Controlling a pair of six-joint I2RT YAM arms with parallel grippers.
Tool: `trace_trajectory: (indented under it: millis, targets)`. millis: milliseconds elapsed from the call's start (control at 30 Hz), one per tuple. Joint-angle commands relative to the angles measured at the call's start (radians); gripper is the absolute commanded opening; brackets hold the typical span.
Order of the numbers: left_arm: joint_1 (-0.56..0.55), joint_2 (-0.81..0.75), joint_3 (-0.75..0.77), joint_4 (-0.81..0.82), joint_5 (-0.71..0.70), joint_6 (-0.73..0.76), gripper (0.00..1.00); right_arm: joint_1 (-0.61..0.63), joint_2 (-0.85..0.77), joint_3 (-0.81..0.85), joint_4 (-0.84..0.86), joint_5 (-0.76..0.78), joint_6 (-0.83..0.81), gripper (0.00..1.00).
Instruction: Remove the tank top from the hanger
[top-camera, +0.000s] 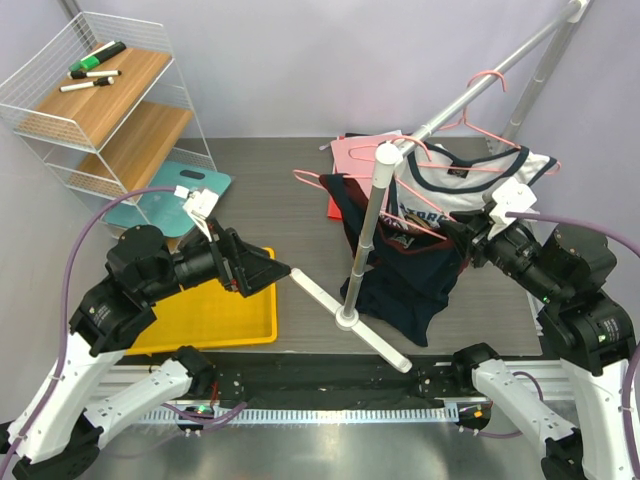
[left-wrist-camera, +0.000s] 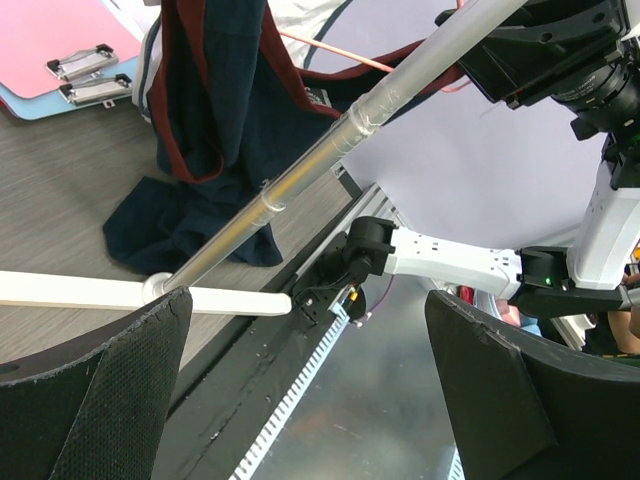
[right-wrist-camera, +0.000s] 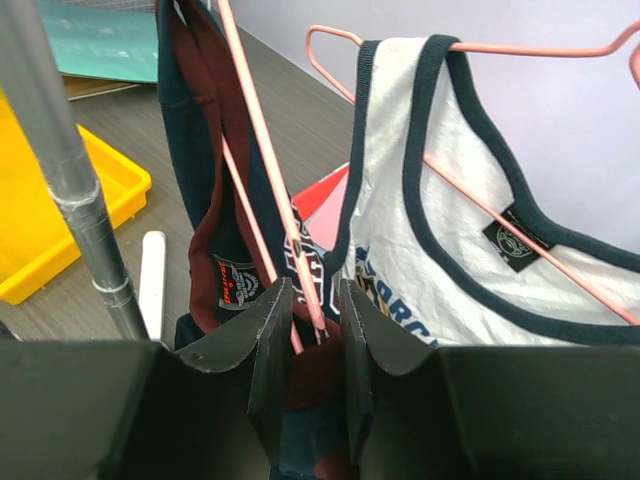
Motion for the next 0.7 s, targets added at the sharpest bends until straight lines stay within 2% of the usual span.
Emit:
trace_trajectory:
  millis: [0,233,500,533,667]
  targets:
    - [0.005,0.005,0.049,-0.013,0.034,0.025,0.98,-0.004,-0.008,-0.018,0.046,-0.043,-0.022,0.32]
    - [0.005,0.017,0.071,-0.01,0.046,0.018,0.98,-0.004,0.002,-0.029,0.063,-0.027,-0.027,0.29]
    - [0.005,0.059,0.145,0.04,0.117,-0.012,0.96,-0.004,0.003,-0.022,0.123,-0.06,-0.025,0.09]
    - [0.005,0.057,0.145,0.043,0.118,-0.012,0.96,-0.004,0.003,-0.021,0.13,-0.061,-0.022,0.04]
    - [0.005,0.059,0.138,0.04,0.114,-0.014,0.96,-0.004,-0.017,-0.031,0.182,-0.067,-0.007,0.01]
